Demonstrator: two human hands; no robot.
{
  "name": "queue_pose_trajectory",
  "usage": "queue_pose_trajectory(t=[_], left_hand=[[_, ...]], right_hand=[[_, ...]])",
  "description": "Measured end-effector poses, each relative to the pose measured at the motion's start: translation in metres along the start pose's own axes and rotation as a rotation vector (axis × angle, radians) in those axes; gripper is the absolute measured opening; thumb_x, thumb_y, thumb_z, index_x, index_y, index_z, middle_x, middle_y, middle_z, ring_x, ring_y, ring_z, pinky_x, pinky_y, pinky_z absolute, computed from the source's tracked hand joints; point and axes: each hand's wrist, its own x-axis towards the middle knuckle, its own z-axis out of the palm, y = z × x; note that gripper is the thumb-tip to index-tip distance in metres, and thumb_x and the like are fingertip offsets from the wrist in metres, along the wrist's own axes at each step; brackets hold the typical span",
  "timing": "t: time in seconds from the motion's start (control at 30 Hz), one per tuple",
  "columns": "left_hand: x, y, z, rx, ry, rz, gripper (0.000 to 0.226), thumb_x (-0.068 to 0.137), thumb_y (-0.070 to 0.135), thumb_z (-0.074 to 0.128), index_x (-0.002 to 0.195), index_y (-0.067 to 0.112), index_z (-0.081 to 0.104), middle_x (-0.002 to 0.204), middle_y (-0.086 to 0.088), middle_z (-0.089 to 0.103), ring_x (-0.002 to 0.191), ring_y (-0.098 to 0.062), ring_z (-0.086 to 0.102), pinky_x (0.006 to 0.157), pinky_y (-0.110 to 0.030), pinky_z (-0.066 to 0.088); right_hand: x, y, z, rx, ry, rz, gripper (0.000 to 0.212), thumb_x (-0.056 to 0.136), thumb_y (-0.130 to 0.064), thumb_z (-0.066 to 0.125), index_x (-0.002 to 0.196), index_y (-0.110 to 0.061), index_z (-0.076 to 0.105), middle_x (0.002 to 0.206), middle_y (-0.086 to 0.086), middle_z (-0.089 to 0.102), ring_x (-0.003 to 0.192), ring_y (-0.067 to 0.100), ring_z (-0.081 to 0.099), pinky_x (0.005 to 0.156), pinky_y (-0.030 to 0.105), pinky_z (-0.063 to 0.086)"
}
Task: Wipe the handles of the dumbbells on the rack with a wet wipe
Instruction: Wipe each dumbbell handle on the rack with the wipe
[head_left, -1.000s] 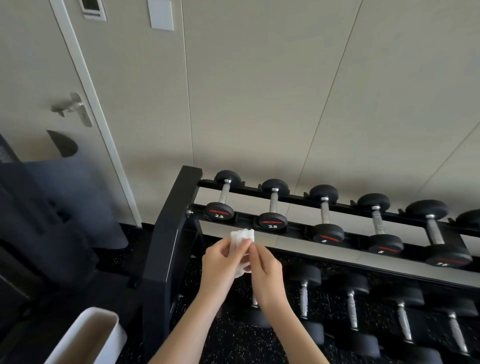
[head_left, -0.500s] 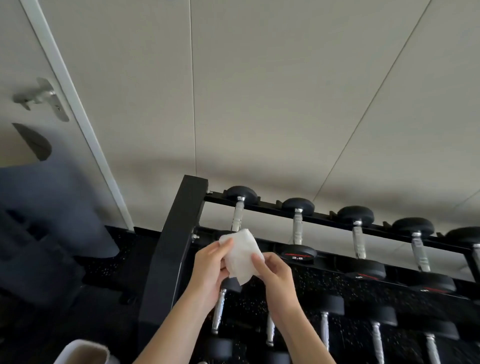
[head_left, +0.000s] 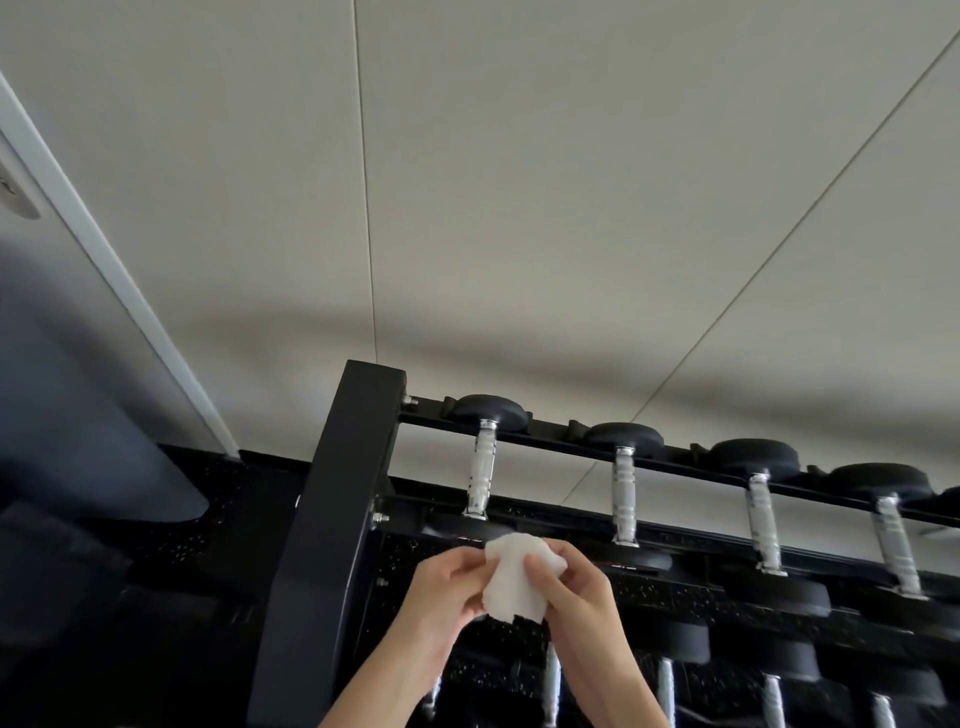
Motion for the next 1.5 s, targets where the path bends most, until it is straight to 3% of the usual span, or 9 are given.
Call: queue_pose_trajectory(t=[0.27, 0.37, 0.47, 0.63, 0.73, 0.93, 1.2, 1.4, 1.5], left_hand=[[0.037, -0.021, 0.014, 0.076, 0.101, -0.084, 0.011, 0.083, 0.007, 0.068, 0.083, -0.004, 0.069, 0.062, -0.006, 0.063, 0.056, -0.013, 0.055, 0.052, -0.021, 0.044], [0.052, -0.030, 0.003, 0.380, 0.265, 0.115, 0.008, 0.079, 0.021, 0.074, 0.079, 0.014, 0.071, 0.073, 0.005, 0.067, 0.066, -0.005, 0.062, 0.064, -0.021, 0.050], [0.066, -0.038, -0.018, 0.859, 0.513, 0.479, 0.018, 0.079, 0.026, 0.073, 0.095, 0.023, 0.065, 0.097, 0.013, 0.058, 0.090, -0.002, 0.054, 0.080, -0.019, 0.046], [0.098, -0.046, -0.037, 1.260, 0.466, 0.656, 0.037, 0.079, 0.049, 0.061, 0.099, 0.019, 0.070, 0.099, 0.007, 0.061, 0.093, -0.014, 0.059, 0.076, -0.033, 0.051], [0.105, -0.048, -0.042, 1.174, 0.408, 0.615, 0.045, 0.079, 0.058, 0.050, 0.092, 0.021, 0.071, 0.092, 0.013, 0.061, 0.089, -0.010, 0.058, 0.075, -0.030, 0.052], [0.112, -0.040, -0.048, 0.990, 0.397, 0.536, 0.044, 0.065, 0.060, 0.065, 0.090, 0.024, 0.073, 0.085, 0.020, 0.056, 0.089, -0.002, 0.049, 0.074, -0.013, 0.039], [0.110, -0.048, -0.045, 0.879, 0.421, 0.545, 0.049, 0.066, 0.065, 0.058, 0.090, 0.024, 0.073, 0.085, 0.019, 0.053, 0.090, -0.003, 0.046, 0.076, -0.006, 0.035], [0.111, -0.048, -0.045, 0.857, 0.399, 0.515, 0.051, 0.065, 0.066, 0.059, 0.092, 0.025, 0.073, 0.085, 0.017, 0.053, 0.092, -0.008, 0.047, 0.077, -0.016, 0.039], [0.111, -0.047, -0.046, 0.860, 0.402, 0.515, 0.050, 0.065, 0.064, 0.060, 0.092, 0.025, 0.073, 0.085, 0.016, 0.053, 0.092, -0.008, 0.048, 0.073, -0.021, 0.043]], right_hand=[[0.029, 0.030, -0.012, 0.052, 0.058, 0.059, 0.027, 0.075, -0.023, 0.069, 0.089, 0.000, 0.067, 0.088, 0.026, 0.068, 0.081, 0.042, 0.065, 0.073, 0.050, 0.055], [0.042, 0.036, -0.016, 0.050, 0.145, 0.076, 0.019, 0.078, -0.017, 0.072, 0.089, -0.001, 0.068, 0.093, 0.023, 0.069, 0.086, 0.038, 0.065, 0.080, 0.050, 0.051], [0.058, 0.036, -0.022, -0.010, 0.243, 0.077, 0.009, 0.082, -0.011, 0.066, 0.090, -0.009, 0.070, 0.090, 0.017, 0.070, 0.080, 0.030, 0.065, 0.072, 0.041, 0.053], [0.107, 0.036, -0.029, -0.380, 0.343, -0.040, 0.020, 0.085, -0.005, 0.063, 0.096, -0.021, 0.068, 0.095, 0.000, 0.067, 0.087, 0.015, 0.062, 0.070, 0.019, 0.049], [0.143, 0.032, -0.021, -0.562, 0.358, -0.204, 0.022, 0.084, -0.003, 0.064, 0.100, -0.018, 0.068, 0.091, -0.005, 0.058, 0.080, 0.009, 0.054, 0.068, 0.009, 0.045], [0.218, 0.039, 0.010, -0.821, 0.317, -0.511, 0.027, 0.084, 0.004, 0.063, 0.106, -0.011, 0.070, 0.098, 0.004, 0.052, 0.078, -0.002, 0.046, 0.067, 0.007, 0.042], [0.222, 0.056, 0.019, -0.725, 0.368, -0.552, 0.028, 0.083, 0.007, 0.061, 0.106, -0.007, 0.069, 0.105, 0.009, 0.049, 0.089, -0.003, 0.045, 0.079, 0.003, 0.040], [0.220, 0.058, 0.018, -0.787, 0.235, -0.537, 0.031, 0.080, 0.013, 0.058, 0.097, -0.008, 0.073, 0.100, -0.001, 0.058, 0.096, 0.015, 0.055, 0.083, 0.020, 0.049], [0.206, 0.061, 0.011, -0.839, 0.088, -0.552, 0.032, 0.075, 0.017, 0.059, 0.086, -0.009, 0.075, 0.093, -0.005, 0.059, 0.087, 0.009, 0.056, 0.074, 0.006, 0.042]])
